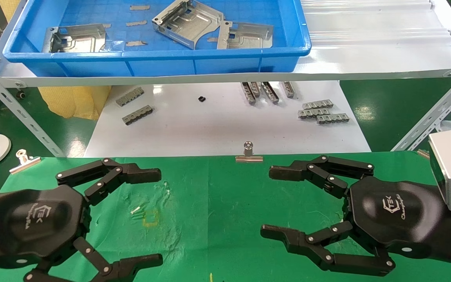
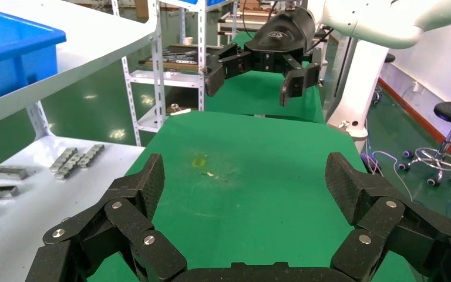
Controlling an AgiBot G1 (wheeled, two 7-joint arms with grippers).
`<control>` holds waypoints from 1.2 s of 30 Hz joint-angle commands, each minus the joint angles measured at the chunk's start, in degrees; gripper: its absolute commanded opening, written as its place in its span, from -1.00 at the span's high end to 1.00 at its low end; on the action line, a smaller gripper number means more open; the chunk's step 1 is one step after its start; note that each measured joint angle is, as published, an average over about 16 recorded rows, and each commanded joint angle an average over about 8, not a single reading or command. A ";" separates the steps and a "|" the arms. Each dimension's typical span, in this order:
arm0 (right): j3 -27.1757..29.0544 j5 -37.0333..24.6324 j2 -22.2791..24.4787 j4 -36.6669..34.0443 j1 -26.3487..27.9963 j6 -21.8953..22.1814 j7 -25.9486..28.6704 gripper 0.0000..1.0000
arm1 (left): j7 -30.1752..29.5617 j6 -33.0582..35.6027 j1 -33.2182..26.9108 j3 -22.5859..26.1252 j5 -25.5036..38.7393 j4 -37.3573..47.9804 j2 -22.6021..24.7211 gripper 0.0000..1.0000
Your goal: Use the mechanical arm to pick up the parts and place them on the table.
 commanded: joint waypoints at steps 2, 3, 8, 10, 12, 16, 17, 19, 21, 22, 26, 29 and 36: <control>0.00 0.00 0.00 0.00 0.00 0.00 0.00 1.00 | 0.00 0.00 0.00 0.00 0.00 0.00 0.00 -1.00; 0.00 0.00 0.00 0.00 0.00 0.00 0.00 1.00 | 0.00 0.00 0.00 0.00 0.00 0.00 0.00 -1.00; 0.00 0.00 0.00 0.00 0.00 0.00 0.00 1.00 | 0.00 0.00 0.00 0.00 0.00 0.00 0.00 -1.00; 0.00 0.00 0.00 0.00 0.00 0.00 0.00 1.00 | 0.00 0.00 0.00 0.00 0.00 0.00 0.00 -1.00; 0.00 0.00 0.00 0.00 0.00 0.00 0.00 1.00 | 0.00 0.00 0.00 0.00 0.00 0.00 0.00 -1.00; 0.00 0.00 0.00 0.00 0.00 0.00 0.00 1.00 | 0.00 0.00 0.00 0.00 0.00 0.00 0.00 -1.00; 0.00 0.00 0.00 0.00 0.00 0.00 0.00 1.00 | 0.00 0.00 0.01 0.00 0.00 -0.01 0.00 -1.00; 0.00 0.00 0.00 0.00 0.00 0.00 0.00 1.00 | 0.00 -0.01 -0.01 -0.01 0.00 -0.01 0.00 -1.00; 0.00 0.00 0.00 0.00 0.00 0.00 0.00 1.00 | 0.02 -0.07 -0.15 -0.03 0.05 -0.03 0.02 -1.00; 0.00 0.00 0.00 0.00 0.00 0.00 0.00 1.00 | 0.03 -0.15 -0.41 -0.01 0.20 -0.04 0.07 -1.00; 0.00 0.00 0.00 0.00 0.00 0.00 0.00 1.00 | -0.79 -0.88 -4.10 0.70 2.29 0.89 1.09 -1.00; 0.00 0.00 0.00 0.00 0.00 0.00 0.00 1.00 | -1.94 -1.44 -10.47 2.31 6.11 3.79 3.24 -1.00; 0.00 0.00 0.00 0.00 0.00 0.00 0.00 1.00 | -0.96 -2.82 -29.46 7.63 17.99 21.61 12.58 -1.00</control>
